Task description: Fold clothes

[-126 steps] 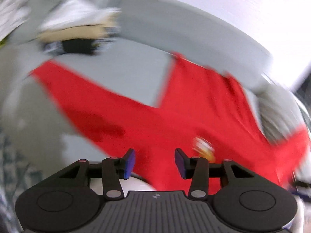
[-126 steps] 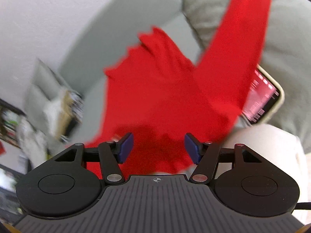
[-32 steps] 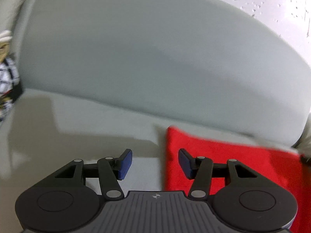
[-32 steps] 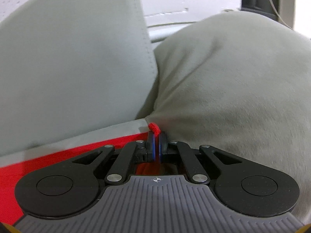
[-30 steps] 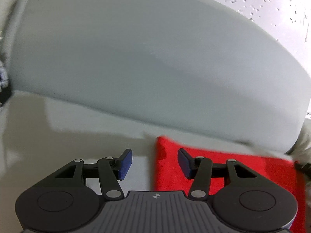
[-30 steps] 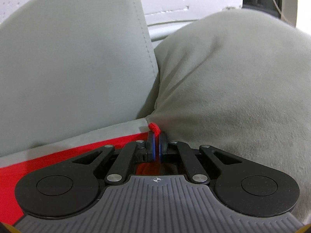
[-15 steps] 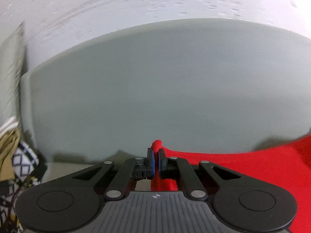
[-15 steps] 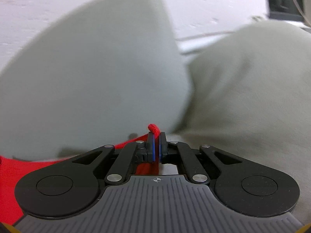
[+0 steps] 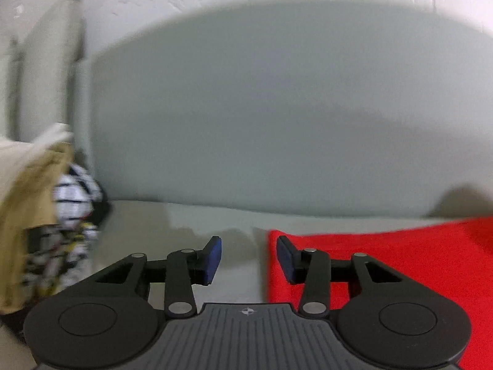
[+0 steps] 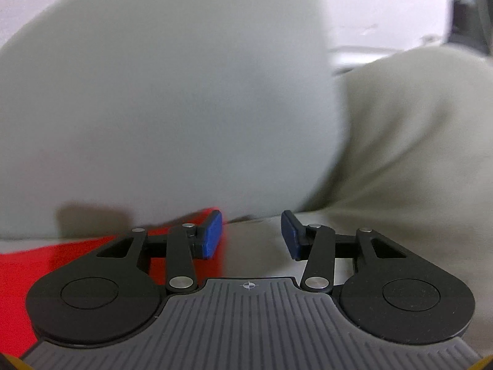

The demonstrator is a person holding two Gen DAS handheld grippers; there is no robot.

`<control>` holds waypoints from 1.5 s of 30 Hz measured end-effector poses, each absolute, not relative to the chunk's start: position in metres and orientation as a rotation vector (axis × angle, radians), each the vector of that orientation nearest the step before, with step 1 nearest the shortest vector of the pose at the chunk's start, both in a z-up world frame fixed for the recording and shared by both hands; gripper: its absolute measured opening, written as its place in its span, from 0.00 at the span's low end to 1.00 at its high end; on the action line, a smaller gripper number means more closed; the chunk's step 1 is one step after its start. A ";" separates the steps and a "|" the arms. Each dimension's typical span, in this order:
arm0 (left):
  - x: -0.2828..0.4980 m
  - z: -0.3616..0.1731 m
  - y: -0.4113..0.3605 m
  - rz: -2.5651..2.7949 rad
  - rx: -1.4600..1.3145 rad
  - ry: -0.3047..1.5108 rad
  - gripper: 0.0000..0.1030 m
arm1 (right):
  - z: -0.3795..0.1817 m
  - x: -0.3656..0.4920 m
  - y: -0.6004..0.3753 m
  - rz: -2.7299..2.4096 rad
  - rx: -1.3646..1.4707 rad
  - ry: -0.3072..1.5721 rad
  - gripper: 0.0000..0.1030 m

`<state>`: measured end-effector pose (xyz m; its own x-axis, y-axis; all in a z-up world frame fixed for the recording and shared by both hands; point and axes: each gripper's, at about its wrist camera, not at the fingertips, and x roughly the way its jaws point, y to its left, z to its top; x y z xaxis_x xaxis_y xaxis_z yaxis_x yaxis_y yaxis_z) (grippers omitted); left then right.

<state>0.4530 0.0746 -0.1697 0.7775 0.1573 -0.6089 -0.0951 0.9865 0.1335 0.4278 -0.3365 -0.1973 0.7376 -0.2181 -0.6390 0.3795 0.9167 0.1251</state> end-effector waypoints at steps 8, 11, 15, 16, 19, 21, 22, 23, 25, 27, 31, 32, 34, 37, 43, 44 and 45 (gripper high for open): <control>0.271 -0.040 0.093 -0.047 -0.054 0.622 0.58 | -0.058 0.260 -0.383 -0.379 0.448 0.462 0.55; 0.205 -0.018 0.078 -0.087 -0.027 0.664 0.65 | -0.012 0.187 -0.379 -0.369 0.423 0.447 0.63; 0.141 -0.027 0.074 -0.149 -0.076 0.746 0.65 | 0.005 0.098 -0.370 -0.327 0.425 0.473 0.67; 0.127 -0.033 0.069 -0.165 -0.080 0.762 0.66 | 0.008 0.080 -0.367 -0.313 0.434 0.489 0.73; 0.105 -0.073 0.044 -0.171 -0.050 0.830 0.60 | -0.002 0.051 -0.351 -0.256 0.461 0.582 0.75; 0.102 -0.102 0.029 -0.172 -0.048 0.881 0.46 | -0.026 0.042 -0.337 -0.192 0.478 0.669 0.65; 0.101 -0.116 0.017 -0.189 -0.047 0.895 0.25 | -0.044 0.043 -0.327 -0.138 0.495 0.727 0.42; 0.099 -0.129 0.006 -0.205 -0.040 0.904 0.14 | -0.062 0.043 -0.317 -0.084 0.511 0.785 0.17; 0.094 -0.150 -0.014 -0.229 0.028 0.874 0.16 | -0.099 0.051 -0.297 -0.017 0.530 0.885 0.12; 0.089 -0.170 -0.031 -0.225 0.138 0.877 0.16 | -0.130 0.060 -0.278 0.005 0.516 0.969 0.12; 0.071 -0.194 -0.043 -0.211 0.190 0.927 0.12 | -0.161 0.055 -0.247 0.020 0.399 1.055 0.17; 0.063 -0.192 -0.045 -0.213 0.211 0.927 0.08 | -0.161 0.049 -0.243 0.030 0.363 1.068 0.17; 0.056 -0.186 -0.050 -0.223 0.268 0.958 0.03 | -0.159 0.037 -0.244 0.044 0.362 1.107 0.14; 0.050 -0.173 -0.046 -0.226 0.274 1.050 0.03 | -0.154 0.025 -0.255 0.054 0.420 1.185 0.13; 0.024 -0.101 -0.037 -0.238 0.242 0.884 0.31 | -0.083 -0.001 -0.290 -0.001 0.534 1.025 0.50; 0.021 -0.087 -0.035 -0.244 0.214 0.849 0.38 | -0.065 -0.009 -0.301 -0.015 0.558 0.951 0.53; 0.018 -0.073 -0.033 -0.260 0.175 0.822 0.39 | -0.050 -0.017 -0.313 -0.031 0.582 0.891 0.53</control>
<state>0.0179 -0.0326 -0.0735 0.6519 -0.1603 -0.7412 0.2952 0.9540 0.0533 -0.0172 -0.3128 -0.0501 0.6391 0.2098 -0.7400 0.2610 0.8458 0.4653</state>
